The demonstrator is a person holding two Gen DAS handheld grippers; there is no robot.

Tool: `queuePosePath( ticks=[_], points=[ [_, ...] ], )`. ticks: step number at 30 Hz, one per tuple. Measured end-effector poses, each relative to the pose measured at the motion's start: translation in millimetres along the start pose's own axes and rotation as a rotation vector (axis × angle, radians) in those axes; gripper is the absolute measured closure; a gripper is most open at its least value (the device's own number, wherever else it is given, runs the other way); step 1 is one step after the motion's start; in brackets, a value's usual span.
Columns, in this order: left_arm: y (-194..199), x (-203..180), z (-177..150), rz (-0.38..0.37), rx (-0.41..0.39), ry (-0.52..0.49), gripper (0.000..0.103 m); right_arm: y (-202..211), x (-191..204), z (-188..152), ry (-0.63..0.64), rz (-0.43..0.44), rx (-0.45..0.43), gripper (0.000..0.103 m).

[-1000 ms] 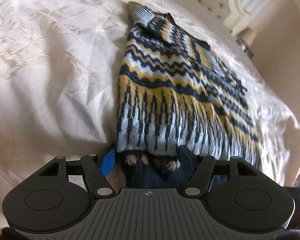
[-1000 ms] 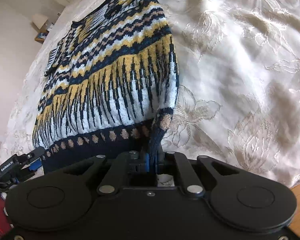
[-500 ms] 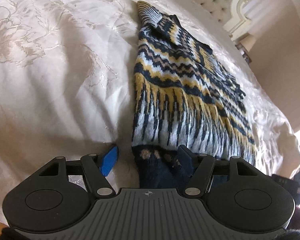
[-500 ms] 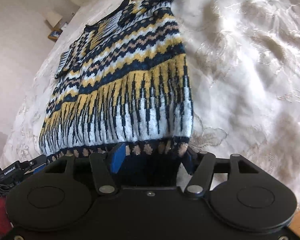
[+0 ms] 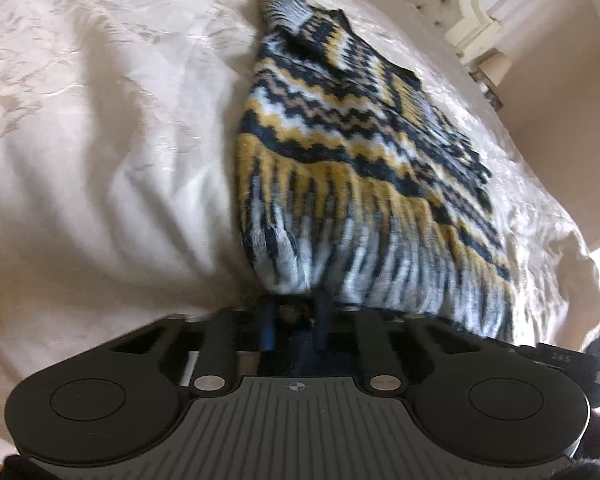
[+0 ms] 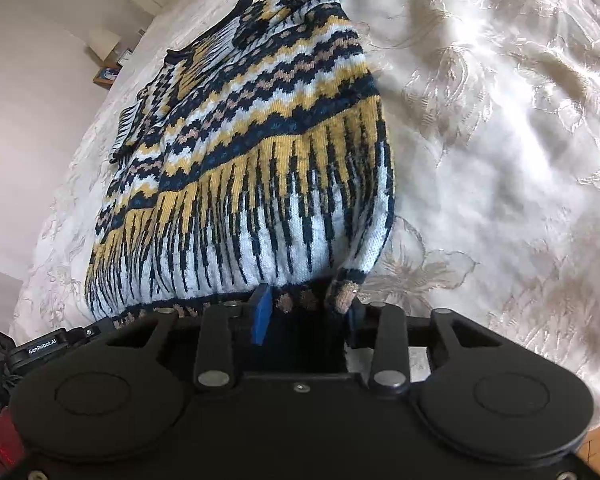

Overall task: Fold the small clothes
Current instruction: 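Grasp the navy hem with the right tool while the left tool grasps it too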

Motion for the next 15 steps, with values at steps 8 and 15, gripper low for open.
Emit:
queuePosePath(
  ticks=[8,15],
  points=[
    [25.0,10.5,2.6,0.1,-0.042,0.009,0.095,18.2,-9.3,0.0,0.011,-0.074,0.001,0.091],
    [23.9,4.8,5.7,0.094,-0.008,-0.05,0.095,19.7,-2.0,2.6,-0.017,-0.063,0.003,0.091]
  ],
)
Point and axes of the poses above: each gripper's, at about its wrist camera, not at the fingertips, and y roughly against the way its jaws point, x to its left, z to its top, the point moved 5 cm from there along -y, roughly the way its jaws point, and after that the axes turned 1 degree about z, right-handed, at the moved point
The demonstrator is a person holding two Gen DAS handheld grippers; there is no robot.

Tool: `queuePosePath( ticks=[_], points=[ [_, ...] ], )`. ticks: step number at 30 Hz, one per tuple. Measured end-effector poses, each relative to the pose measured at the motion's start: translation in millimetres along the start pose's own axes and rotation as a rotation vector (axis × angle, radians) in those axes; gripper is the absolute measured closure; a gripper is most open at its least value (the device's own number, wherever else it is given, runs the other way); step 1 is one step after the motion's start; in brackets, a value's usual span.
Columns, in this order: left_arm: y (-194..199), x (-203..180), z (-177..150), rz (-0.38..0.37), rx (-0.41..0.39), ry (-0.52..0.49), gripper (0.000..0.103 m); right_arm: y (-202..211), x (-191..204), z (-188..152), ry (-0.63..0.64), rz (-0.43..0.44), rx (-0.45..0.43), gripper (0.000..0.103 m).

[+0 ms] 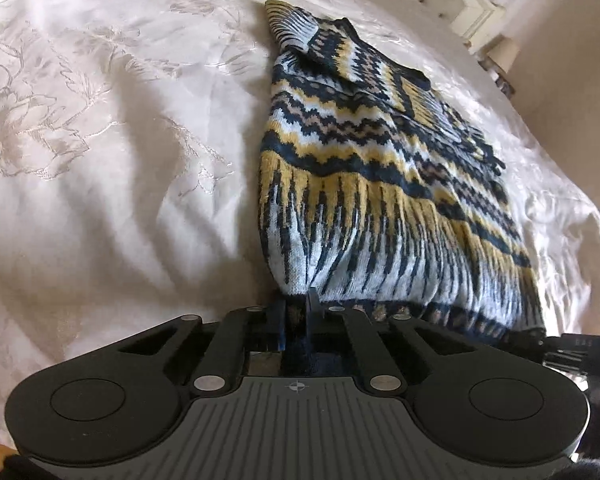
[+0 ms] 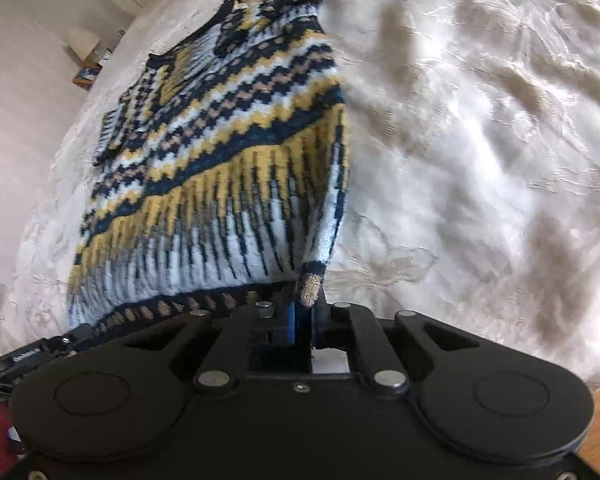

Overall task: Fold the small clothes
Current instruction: 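Lift the hem with both tools and fold it toward the collar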

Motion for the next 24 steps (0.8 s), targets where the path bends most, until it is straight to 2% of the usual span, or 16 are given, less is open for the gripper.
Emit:
queuePosePath(
  ticks=[6,13,18,24],
  points=[
    [20.0,-13.9,17.0,-0.079,-0.016,0.015,0.095,16.5,13.0,7.0,-0.028,0.061,-0.028,0.091],
    [42.0,-21.4,49.3,-0.136,-0.075,0.077,0.095,39.3,32.0,30.1,-0.068,0.142,-0.111,0.091],
    [50.9,-34.8,86.4,-0.17,-0.137,0.077,0.095,51.8,44.0,63.3,-0.076,0.196,-0.182,0.091],
    [43.6,-51.2,141.8,-0.199,-0.199,0.074,0.095,49.4,53.9,121.4,-0.094,0.23,-0.267,0.091]
  ],
)
Point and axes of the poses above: each gripper's, at about its wrist camera, not at the fingertips, and y roughly against the way its jaws point, x to its left, z to its top, the point moved 5 cm from there along -y, roughly the way its jaws point, and after that the axes turned 1 degree about z, right-handed, at the moved point
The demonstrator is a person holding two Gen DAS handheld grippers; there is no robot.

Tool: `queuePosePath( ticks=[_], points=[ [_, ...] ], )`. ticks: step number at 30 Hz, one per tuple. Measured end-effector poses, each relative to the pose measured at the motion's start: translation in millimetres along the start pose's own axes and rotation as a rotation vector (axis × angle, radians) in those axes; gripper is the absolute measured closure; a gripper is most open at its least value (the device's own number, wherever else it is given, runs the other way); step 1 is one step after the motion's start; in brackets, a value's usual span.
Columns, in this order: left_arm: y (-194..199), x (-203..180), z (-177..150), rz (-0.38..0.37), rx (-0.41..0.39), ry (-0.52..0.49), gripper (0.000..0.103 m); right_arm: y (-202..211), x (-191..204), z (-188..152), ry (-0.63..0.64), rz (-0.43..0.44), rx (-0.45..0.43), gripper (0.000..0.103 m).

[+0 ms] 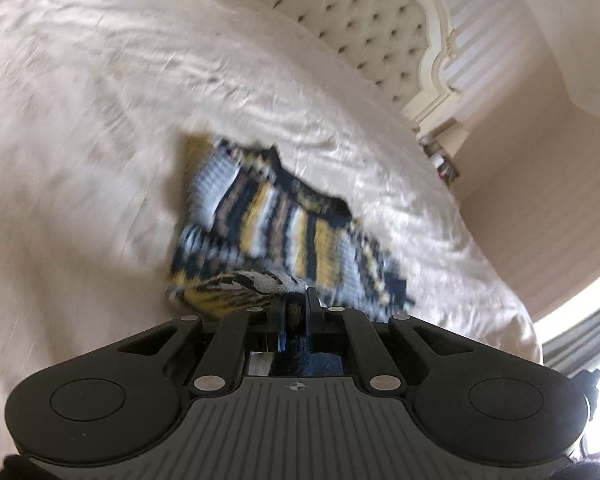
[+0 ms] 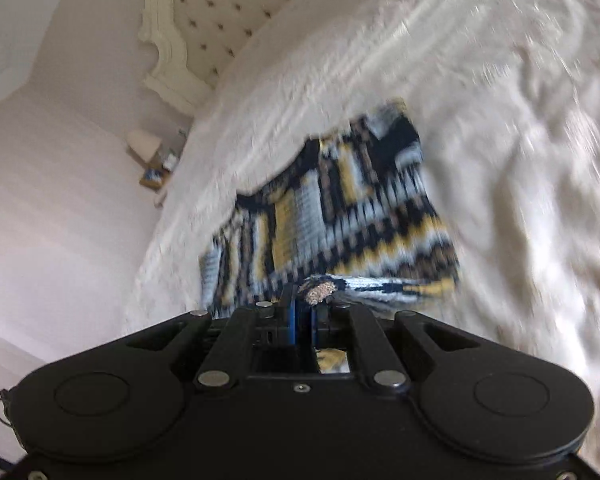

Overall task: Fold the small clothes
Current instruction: 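Lift the hem with both tools and fold it toward the collar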

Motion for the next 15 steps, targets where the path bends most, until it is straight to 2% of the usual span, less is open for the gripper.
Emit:
queuePosePath(
  ticks=[6,15],
  points=[
    [-40.2,-11.8,51.5,0.002,-0.045,0.002,0.095,-35.9,8.8,51.3,0.007,0.025,-0.021,0.091],
    [-109.0,-8.0,97.2,0.063,-0.039,0.027,0.095,-103.5,8.3,112.8,0.018,0.005,0.007,0.09]
  ],
)
Point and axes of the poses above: each gripper's, at about its wrist camera, not at the fingertips, and y roughly against the way its jaws point, x to its left, z to its top, the point moved 5 cm from there along -y, roughly the way its jaws point, and after that the axes turned 1 degree about z, right-handed, at the moved point
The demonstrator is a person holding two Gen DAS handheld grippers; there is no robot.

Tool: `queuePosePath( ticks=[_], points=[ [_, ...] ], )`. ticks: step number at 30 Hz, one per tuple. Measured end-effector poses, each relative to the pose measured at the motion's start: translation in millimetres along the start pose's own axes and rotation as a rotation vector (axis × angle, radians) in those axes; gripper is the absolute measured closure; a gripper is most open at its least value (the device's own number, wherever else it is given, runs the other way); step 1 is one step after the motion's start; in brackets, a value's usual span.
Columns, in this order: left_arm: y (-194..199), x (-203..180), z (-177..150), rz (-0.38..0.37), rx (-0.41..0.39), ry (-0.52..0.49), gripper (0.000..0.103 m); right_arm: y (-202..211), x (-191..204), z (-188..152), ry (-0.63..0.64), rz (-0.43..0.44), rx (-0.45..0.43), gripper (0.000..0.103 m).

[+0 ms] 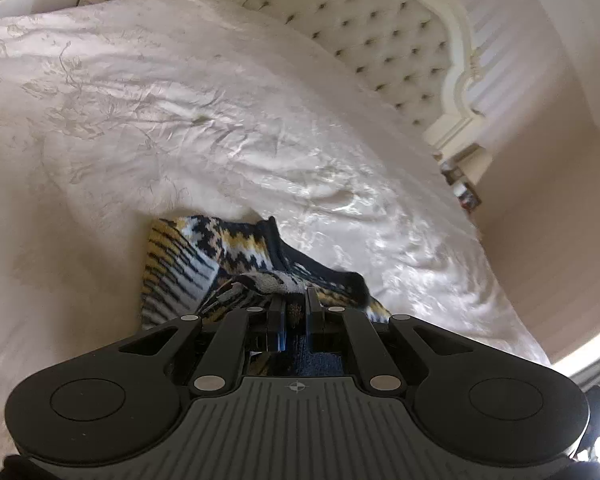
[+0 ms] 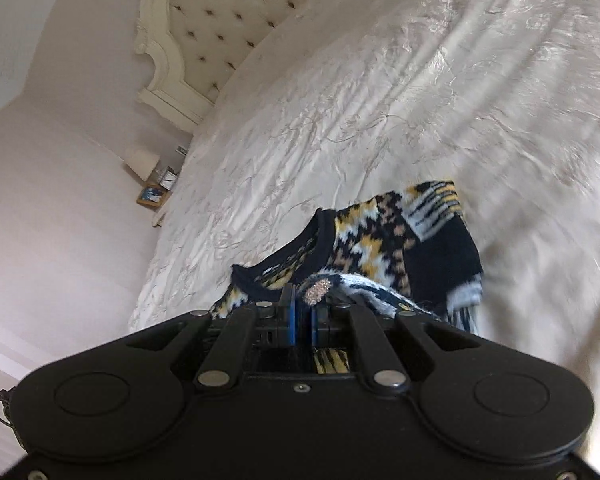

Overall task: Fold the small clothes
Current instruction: 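Lift the hem with both tools and fold it toward the collar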

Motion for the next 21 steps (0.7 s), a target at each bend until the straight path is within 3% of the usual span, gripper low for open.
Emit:
queuePosePath(
  ticks=[12,15,20,21],
  points=[
    [-69.4,35.1,13.3,0.131,0.074,0.073,0.095,-81.6,-28.6,24.3,-0.052,-0.054,0.124,0.09],
    [-81.8,41.3,13.5,0.15,0.097,0.096,0.093,-93.8,-34.9,26.2,-0.069,-0.077,0.133,0.08],
    [-93.8,46.9,21.8,0.129,0.111,0.118,0.089,-106.0,-46.8,33.5,-0.135,-0.109,0.12,0.078],
    [-95.5,47.7,24.5,0.124,0.111,0.118,0.087,-108.3,-48.3,35.4,-0.144,-0.114,0.12,0.073]
  ],
)
Point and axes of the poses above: each gripper's, at about its wrist camera, not at the fingertips, and y roughly against the way its jaws point, x to its left, z to its top, the point moved 5 cm from there along -y, roughly the way its jaws point, and after that the axes turned 1 degree about z, right-handed, at the moved point
